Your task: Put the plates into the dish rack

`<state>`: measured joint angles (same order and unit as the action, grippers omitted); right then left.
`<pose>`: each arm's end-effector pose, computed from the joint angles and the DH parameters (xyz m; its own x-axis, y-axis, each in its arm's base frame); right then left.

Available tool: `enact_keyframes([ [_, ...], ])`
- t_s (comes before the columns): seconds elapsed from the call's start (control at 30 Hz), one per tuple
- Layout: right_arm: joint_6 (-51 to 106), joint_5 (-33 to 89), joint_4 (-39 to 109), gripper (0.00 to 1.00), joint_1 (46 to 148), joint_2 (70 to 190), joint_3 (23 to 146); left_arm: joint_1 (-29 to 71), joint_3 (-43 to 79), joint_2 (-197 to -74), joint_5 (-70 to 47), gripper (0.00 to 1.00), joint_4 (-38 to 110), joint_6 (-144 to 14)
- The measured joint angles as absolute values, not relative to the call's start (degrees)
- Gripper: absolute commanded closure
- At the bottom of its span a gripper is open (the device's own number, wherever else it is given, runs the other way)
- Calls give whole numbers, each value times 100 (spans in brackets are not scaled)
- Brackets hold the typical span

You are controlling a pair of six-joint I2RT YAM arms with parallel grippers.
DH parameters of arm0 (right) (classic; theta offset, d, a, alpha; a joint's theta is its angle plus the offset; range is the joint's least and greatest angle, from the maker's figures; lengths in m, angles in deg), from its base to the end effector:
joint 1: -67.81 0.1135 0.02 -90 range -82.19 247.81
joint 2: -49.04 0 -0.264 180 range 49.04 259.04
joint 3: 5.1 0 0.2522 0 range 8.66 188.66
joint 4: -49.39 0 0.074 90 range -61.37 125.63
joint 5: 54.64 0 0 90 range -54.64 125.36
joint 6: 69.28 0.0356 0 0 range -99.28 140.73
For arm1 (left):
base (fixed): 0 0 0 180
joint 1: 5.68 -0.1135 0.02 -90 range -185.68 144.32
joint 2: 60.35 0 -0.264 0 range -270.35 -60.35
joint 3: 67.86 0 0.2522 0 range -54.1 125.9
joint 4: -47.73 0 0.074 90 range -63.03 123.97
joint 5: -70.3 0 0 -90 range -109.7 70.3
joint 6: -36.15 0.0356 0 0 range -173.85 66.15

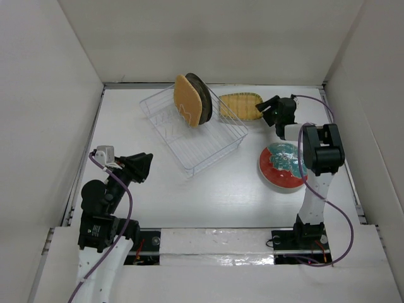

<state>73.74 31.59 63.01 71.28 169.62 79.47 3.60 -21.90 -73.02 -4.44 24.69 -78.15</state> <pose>0.4586 0.0302 0.1508 -0.3254 0.7788 -0.5362 0.2309 0.6153 0.7537 0.0773 -0.0221 0.3291 -0.0092 -0.4008 -0.9161 0.4470 0.8179 -0.3623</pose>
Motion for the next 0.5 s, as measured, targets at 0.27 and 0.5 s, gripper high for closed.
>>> enact_keyframes([
  [0.27,8010,2587,6646,40,7104,17469,8109,360,-2190,-7422,-498,68,2463,-7812],
  [0.5,8340,2423,6771,98,7078,17670,8076,360,-2190,-7429,-527,68,2463,-7810],
])
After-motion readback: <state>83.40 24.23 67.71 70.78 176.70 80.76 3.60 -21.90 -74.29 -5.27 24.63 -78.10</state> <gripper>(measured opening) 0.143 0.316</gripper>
